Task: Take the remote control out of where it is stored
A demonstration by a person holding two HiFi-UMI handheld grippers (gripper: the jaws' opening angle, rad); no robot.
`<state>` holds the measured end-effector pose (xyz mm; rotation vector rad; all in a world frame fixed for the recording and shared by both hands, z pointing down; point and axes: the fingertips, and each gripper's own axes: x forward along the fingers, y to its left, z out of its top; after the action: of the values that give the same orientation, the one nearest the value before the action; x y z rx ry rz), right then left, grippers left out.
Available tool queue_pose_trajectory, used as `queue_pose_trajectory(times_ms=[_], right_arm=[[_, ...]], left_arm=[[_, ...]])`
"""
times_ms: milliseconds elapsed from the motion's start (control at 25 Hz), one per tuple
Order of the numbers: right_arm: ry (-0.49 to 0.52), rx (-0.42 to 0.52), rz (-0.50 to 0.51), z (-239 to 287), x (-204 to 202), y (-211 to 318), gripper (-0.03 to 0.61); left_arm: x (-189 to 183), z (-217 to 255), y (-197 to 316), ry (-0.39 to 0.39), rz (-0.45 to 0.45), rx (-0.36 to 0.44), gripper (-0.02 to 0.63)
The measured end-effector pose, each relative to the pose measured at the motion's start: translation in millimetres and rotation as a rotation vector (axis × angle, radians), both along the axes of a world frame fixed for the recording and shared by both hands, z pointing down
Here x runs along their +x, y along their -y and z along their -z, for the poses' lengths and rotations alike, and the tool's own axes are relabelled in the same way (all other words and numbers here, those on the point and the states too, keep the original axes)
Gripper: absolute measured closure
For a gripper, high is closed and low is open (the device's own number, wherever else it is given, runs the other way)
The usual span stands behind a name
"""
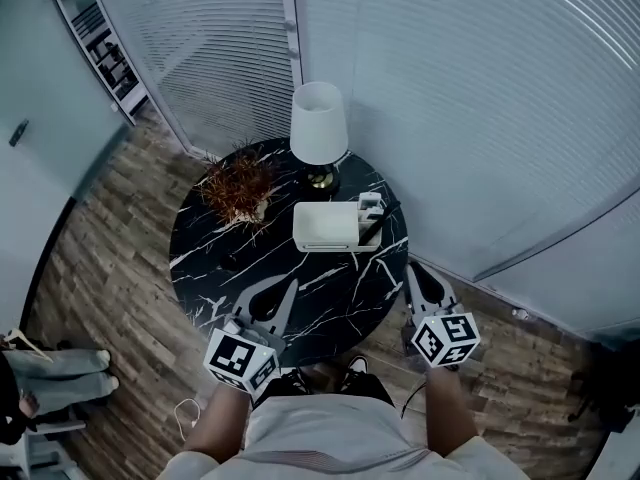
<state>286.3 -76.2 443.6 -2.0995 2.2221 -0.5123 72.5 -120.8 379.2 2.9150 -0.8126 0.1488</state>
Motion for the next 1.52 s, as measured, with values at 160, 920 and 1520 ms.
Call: queue_pose_trajectory(times_ms=[160,920,1520], right_arm=[[0.023,-0.056,0.017,-24.4,9.0,35.5,0.45],[0.193,-0.211,0.103,-188.9,40.8,152.4,0.319],[0.178,-0.123,0.107,-180.5,41.6,161.3,0.347]], left_arm=[[-9.4,-6.5,7.4,0.012,0.016,-0.018,0.604],[-22.7,-53.9,20.2,0.085,0.118,-0.119,0.604],[-30.4,-66.4,12.9,0.111,0.128,-0.147,0.604]])
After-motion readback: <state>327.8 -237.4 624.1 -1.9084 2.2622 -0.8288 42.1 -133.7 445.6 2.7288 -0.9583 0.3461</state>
